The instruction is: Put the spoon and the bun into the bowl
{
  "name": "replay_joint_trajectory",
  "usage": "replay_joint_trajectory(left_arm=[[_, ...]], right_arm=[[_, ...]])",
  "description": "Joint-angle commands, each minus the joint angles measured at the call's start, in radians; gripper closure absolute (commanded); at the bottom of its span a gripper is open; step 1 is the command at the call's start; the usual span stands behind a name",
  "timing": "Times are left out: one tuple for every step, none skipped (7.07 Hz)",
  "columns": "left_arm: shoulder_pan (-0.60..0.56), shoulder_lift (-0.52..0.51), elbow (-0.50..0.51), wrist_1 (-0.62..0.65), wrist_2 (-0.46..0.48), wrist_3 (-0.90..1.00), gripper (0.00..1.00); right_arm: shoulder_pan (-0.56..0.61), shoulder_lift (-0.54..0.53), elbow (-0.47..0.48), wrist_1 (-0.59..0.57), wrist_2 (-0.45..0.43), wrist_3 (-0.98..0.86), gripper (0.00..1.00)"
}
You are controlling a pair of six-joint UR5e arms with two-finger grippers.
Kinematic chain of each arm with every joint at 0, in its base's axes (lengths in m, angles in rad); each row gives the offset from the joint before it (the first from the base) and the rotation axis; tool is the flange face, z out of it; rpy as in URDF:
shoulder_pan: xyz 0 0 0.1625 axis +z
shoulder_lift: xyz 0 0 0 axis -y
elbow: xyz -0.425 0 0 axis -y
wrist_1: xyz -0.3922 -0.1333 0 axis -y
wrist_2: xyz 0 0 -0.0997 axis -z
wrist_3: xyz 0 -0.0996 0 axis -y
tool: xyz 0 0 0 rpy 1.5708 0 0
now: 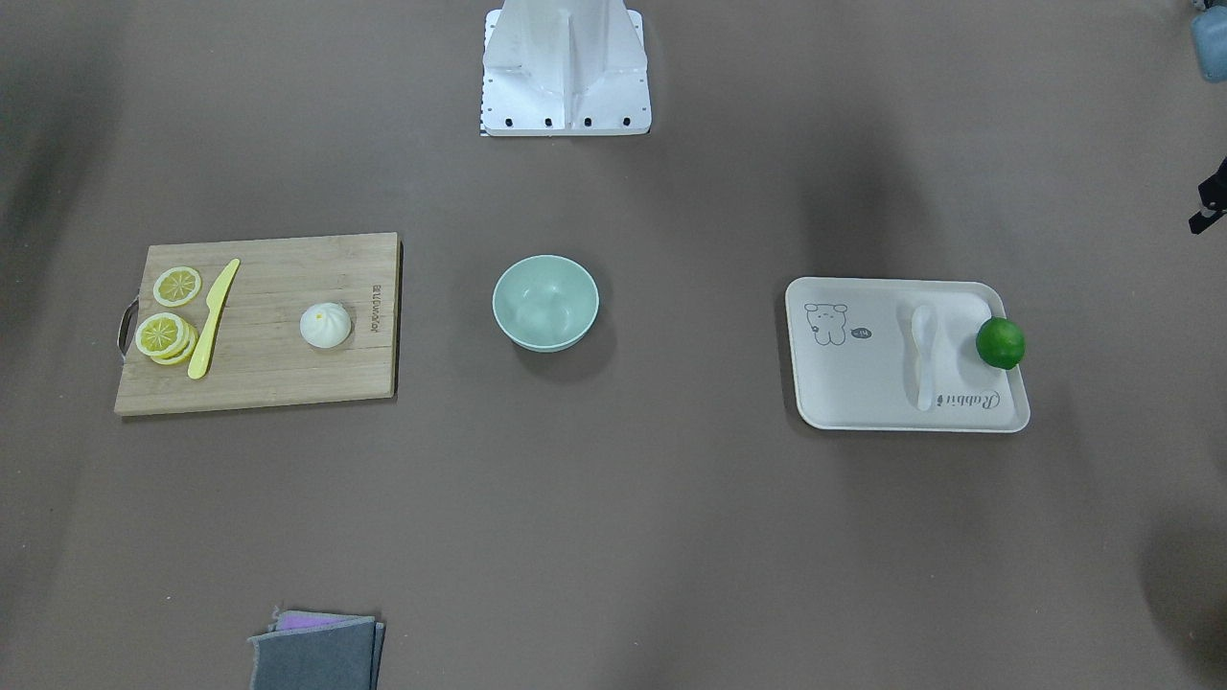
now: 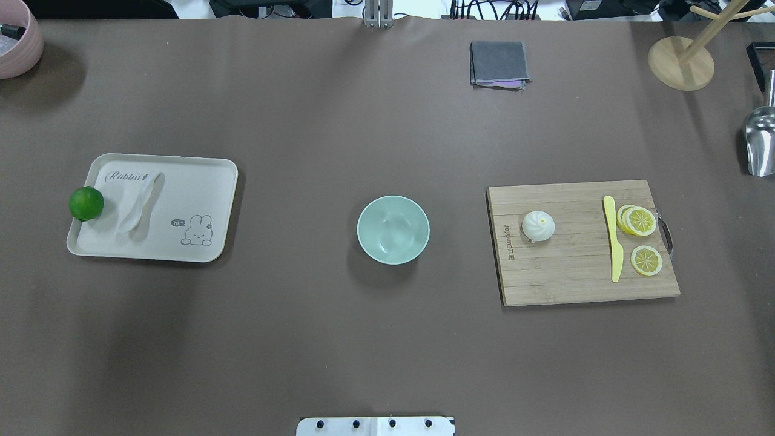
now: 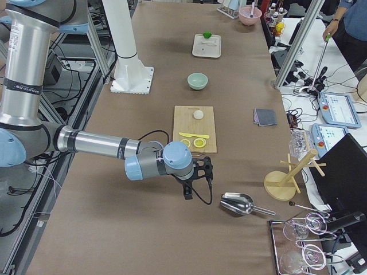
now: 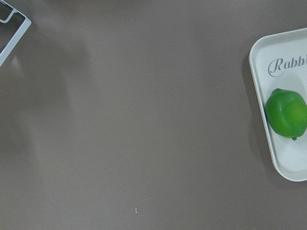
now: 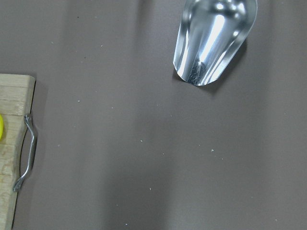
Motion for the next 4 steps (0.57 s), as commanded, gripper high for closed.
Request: replay_joint_trajectory(left_arm=[[-0.022, 0.025, -0.006, -0.008, -0.002, 0.000, 0.02], [-0.026, 0.021, 0.003, -0.031, 0.007, 0.006, 0.02], [-0.026, 0.021, -0.006, -0.037, 0.003, -0.002, 0.02], [-0.028, 0.025, -0.008, -0.039, 0.007, -0.002, 0.02]], right_arm=[[0.005, -0.005, 0.004, 0.002, 0.003, 0.003, 0.00], [0.005, -0.007, 0.003, 0.002, 0.005, 0.003, 0.00], [0.005, -0.007, 0.001, 0.002, 0.003, -0.002, 0.00], [0.008, -0.007, -0.003, 0.008, 0.006, -0.003, 0.00]])
